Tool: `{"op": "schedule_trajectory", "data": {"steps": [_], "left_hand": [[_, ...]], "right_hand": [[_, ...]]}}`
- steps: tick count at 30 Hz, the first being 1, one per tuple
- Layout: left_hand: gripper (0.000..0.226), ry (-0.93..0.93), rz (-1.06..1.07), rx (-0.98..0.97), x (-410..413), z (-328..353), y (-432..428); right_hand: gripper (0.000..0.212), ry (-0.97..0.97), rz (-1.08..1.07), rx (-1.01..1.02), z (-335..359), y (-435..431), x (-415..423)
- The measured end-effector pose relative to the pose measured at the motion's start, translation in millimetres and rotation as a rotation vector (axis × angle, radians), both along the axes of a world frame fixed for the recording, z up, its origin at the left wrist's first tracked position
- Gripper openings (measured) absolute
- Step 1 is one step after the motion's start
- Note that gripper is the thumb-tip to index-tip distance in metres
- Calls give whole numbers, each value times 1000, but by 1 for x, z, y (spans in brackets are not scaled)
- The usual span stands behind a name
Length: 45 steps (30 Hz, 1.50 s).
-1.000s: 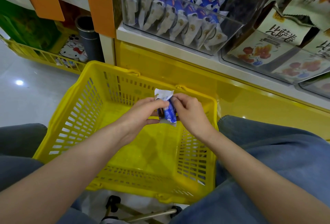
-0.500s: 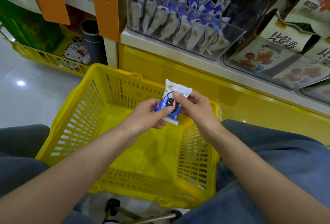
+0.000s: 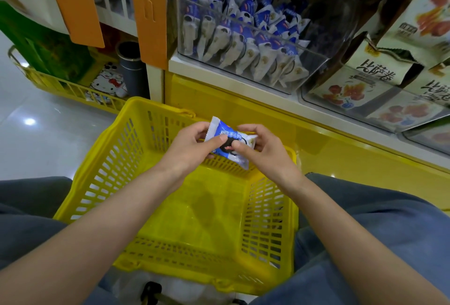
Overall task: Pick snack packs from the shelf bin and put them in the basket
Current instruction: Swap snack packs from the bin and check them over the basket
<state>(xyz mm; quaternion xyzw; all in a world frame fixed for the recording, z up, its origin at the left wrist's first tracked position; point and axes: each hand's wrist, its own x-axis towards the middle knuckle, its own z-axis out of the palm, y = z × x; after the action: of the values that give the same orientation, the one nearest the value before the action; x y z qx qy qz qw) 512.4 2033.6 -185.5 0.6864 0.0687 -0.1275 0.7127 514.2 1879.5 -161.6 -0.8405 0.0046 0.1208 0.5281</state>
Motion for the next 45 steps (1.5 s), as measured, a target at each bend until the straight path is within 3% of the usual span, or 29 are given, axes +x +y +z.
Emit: {"op": "schedule_trajectory", "data": {"steps": [4,6,8,10,14,22,24,28,34,39,45], "left_hand": [[27,31,42,-86,3,6,-3],[33,69,65,-188,3,10,-6],[31,63,46,-256,3,15,-10],[28,40,43,-266,4,19,-12],[24,6,85,-258,11,29,-10],[22,-132,59,-310,34,57,-2],[19,-142,64,-346,37,59,1],[13,-154,90,-381,42,60,9],[11,-156,120,-400,46,55,15],[12,-154,123,-416,48,52,16],[12,-119,131,-399,49,50,16]], "right_hand": [[15,-1,-39,53,4,2,2],[15,93,-142,184,5,4,1],[17,184,-209,338,7,8,0],[14,163,-212,350,11,10,-1],[5,-58,-145,170,24,9,0],[14,-598,-70,-208,108,-2,56],[13,-657,-85,-361,126,0,88],[24,-449,-87,-678,132,5,153],[34,-172,-105,-937,121,-1,200],[36,-44,-152,-874,113,0,211],[34,-68,-184,-860,109,2,213]]}}
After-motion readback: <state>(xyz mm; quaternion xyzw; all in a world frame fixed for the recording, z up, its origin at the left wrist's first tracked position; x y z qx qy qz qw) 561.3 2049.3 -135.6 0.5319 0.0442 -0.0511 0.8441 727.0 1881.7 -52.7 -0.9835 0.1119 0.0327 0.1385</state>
